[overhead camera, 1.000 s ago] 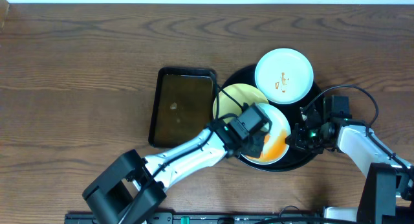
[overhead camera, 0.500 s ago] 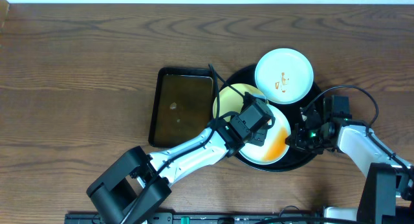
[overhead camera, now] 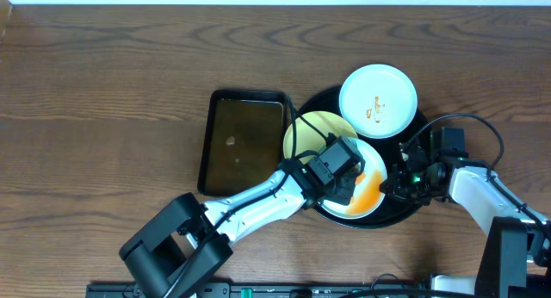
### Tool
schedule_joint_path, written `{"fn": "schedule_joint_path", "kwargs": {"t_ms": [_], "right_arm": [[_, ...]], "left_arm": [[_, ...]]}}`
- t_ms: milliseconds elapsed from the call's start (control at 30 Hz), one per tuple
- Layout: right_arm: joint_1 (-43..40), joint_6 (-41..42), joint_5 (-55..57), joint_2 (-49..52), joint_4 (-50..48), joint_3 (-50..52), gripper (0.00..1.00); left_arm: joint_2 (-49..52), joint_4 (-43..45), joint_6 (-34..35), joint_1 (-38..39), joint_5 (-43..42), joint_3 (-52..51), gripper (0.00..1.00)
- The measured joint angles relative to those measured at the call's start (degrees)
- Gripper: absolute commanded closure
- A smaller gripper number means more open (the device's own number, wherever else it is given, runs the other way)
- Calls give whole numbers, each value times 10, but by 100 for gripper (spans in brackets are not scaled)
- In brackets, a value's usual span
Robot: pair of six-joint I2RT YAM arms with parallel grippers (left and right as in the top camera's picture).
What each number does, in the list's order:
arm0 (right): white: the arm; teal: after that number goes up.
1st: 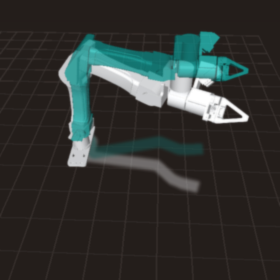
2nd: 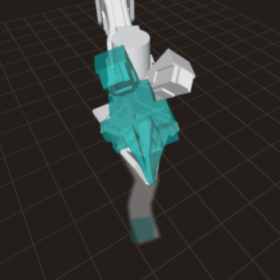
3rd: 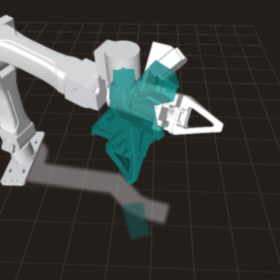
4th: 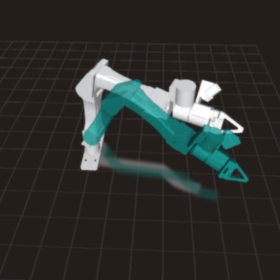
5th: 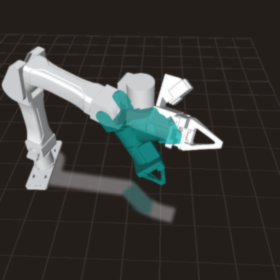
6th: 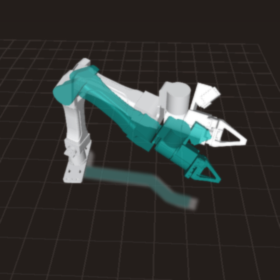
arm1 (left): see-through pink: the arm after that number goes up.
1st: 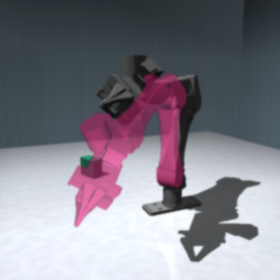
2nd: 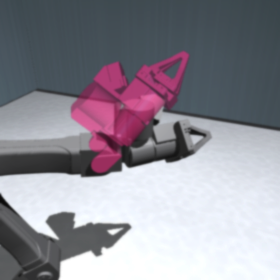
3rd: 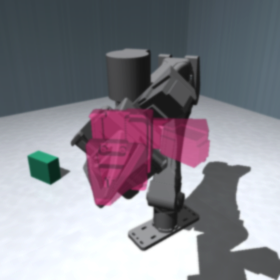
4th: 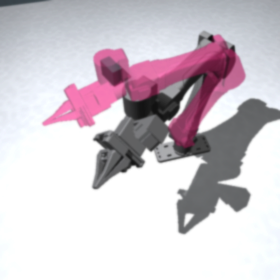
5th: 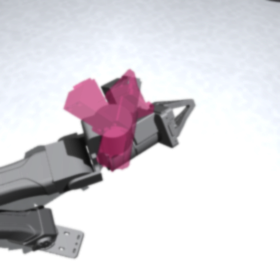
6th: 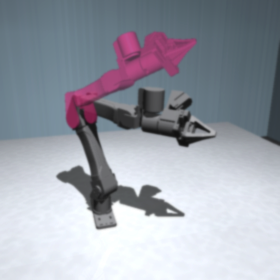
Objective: Clean dirty plates on tray and stack at the side
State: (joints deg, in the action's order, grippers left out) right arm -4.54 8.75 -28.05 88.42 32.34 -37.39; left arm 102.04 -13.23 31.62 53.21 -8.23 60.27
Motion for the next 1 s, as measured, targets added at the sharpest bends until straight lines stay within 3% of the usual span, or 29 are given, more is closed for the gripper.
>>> {"fn": "schedule_joint_path", "kwargs": {"t_ms": [167, 467, 500, 567, 633, 900, 967, 1000], "right_arm": [[0, 0, 0, 0, 1, 0, 99], [0, 0, 0, 0, 1, 0, 99], [0, 0, 0, 0, 1, 0, 96], [0, 3, 1, 0, 2, 0, 76], [0, 3, -4, -1, 0, 0, 74], [1, 2, 0, -3, -12, 0, 84], [1, 1, 3, -3, -14, 0, 99], [1, -2, 7, -3, -16, 0, 99]], "left_arm": [[0, 12, -2, -3, 84, 0, 92], [-56, -20, -4, -23, 130, -1, 93], [-79, -39, -4, -24, 132, -2, 92], [-116, -69, -4, -24, 134, -2, 92], [-155, -100, -4, -25, 136, -2, 92], [-206, -207, -4, -63, 153, -2, 92], [-206, -226, -4, -82, 164, -2, 92], [-206, -232, -4, -92, 168, -2, 92]]}}
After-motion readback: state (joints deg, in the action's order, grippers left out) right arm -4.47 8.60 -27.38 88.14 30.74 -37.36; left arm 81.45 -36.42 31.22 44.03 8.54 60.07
